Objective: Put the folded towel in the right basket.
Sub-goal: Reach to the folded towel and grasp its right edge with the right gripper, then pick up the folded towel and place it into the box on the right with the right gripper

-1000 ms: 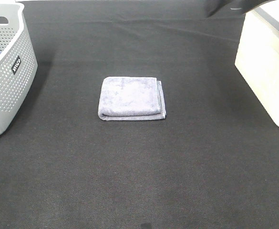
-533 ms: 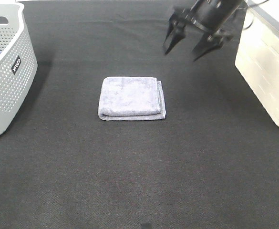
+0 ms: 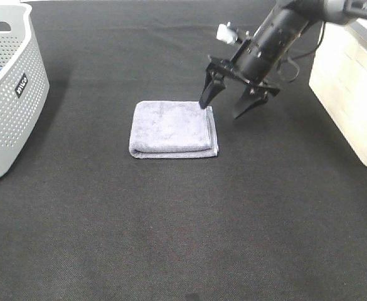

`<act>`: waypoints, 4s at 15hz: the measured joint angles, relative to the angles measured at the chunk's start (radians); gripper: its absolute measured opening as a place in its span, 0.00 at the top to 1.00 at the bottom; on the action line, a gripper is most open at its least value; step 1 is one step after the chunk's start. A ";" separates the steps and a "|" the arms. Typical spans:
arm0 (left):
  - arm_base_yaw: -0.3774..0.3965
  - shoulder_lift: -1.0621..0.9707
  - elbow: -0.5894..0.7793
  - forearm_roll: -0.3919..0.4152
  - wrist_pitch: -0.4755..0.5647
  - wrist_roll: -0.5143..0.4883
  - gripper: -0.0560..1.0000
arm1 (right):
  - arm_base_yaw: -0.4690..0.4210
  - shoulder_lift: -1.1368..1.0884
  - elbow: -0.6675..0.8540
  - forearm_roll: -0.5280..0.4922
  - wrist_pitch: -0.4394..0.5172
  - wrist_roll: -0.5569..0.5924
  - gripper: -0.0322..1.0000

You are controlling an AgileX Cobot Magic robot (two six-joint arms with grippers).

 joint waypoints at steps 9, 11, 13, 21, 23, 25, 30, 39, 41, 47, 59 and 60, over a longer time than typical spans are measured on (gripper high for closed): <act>0.000 0.000 0.000 0.000 0.000 0.000 0.03 | 0.000 0.094 -0.003 0.045 -0.108 -0.054 0.24; 0.000 0.000 0.000 0.000 0.000 0.000 0.03 | 0.000 0.102 -0.006 0.060 -0.127 -0.078 0.24; 0.000 0.000 0.000 0.000 0.000 0.000 0.03 | 0.000 0.121 -0.012 0.116 -0.132 -0.106 0.24; 0.000 0.000 0.000 0.000 0.000 0.000 0.03 | 0.000 0.155 -0.014 0.216 -0.131 -0.170 0.83; 0.000 0.000 0.000 0.000 0.000 0.000 0.03 | 0.000 0.155 -0.014 0.218 -0.124 -0.184 0.92; 0.000 0.000 0.000 0.000 0.000 0.000 0.03 | 0.000 0.147 -0.014 0.218 -0.116 -0.199 0.92; 0.000 0.000 0.000 0.000 0.000 0.000 0.03 | 0.000 0.024 -0.072 0.206 -0.040 -0.210 0.92; 0.000 0.000 0.000 0.000 0.000 0.000 0.03 | 0.000 -0.341 -0.130 -0.144 0.025 -0.122 0.92; 0.000 0.000 0.000 0.000 0.000 0.000 0.03 | -0.004 -0.371 -0.130 -0.189 0.029 -0.107 0.92; 0.000 0.000 0.000 0.000 0.000 0.000 0.03 | -0.220 -0.528 -0.131 -0.235 0.030 -0.070 0.92; 0.000 0.000 0.000 0.000 0.000 0.000 0.03 | -0.489 -0.500 -0.030 -0.309 0.031 -0.070 0.92; 0.000 0.000 0.000 0.000 0.000 0.000 0.03 | -0.489 -0.475 -0.026 -0.312 0.030 -0.070 0.92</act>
